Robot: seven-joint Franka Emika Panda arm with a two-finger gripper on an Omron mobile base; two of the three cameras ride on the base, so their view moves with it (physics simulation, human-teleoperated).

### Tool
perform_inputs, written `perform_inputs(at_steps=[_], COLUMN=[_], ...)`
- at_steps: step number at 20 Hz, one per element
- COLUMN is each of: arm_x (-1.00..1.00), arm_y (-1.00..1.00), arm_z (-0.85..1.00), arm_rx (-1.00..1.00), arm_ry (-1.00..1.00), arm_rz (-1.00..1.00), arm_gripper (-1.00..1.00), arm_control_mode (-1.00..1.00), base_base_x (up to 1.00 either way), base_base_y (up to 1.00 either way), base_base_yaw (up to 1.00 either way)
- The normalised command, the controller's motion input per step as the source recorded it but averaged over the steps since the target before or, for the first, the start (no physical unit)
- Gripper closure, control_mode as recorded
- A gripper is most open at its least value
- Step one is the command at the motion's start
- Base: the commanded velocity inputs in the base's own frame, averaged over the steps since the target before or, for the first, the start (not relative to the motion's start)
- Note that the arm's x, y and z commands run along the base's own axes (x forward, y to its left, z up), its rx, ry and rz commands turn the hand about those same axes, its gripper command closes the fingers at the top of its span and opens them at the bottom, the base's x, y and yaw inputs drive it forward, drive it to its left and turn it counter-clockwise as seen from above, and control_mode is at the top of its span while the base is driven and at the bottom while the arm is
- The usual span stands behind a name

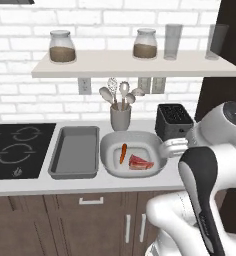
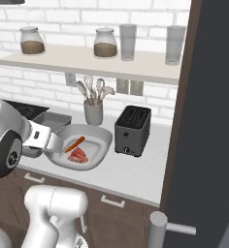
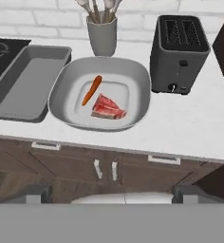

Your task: Place one carrot and one steak in each tupperware on the nearby counter, to pack two identical lunches.

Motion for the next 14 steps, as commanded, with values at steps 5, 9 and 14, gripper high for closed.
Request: perform_inputs(at_steps=[5, 9, 14], arm_x=[-0.48, 0.0, 0.0], arm_y=[-0.49, 0.0, 0.0], arm_z=[-0.28, 0.0, 0.0], arm_rx=[0.0, 0.0, 0.0], arm_ry=[-0.1, 0.0, 0.0], arm_rz=[-0.24, 0.0, 0.0], arm_gripper=[-1.0, -1.0, -1.0], arm_control_mode=[-1.0, 1.0, 1.0], base_base_x=[0.0, -0.96, -1.0], base_base_y=[0.0, -0.09, 0.59], base_base_yaw=[0.0, -0.07, 0.02])
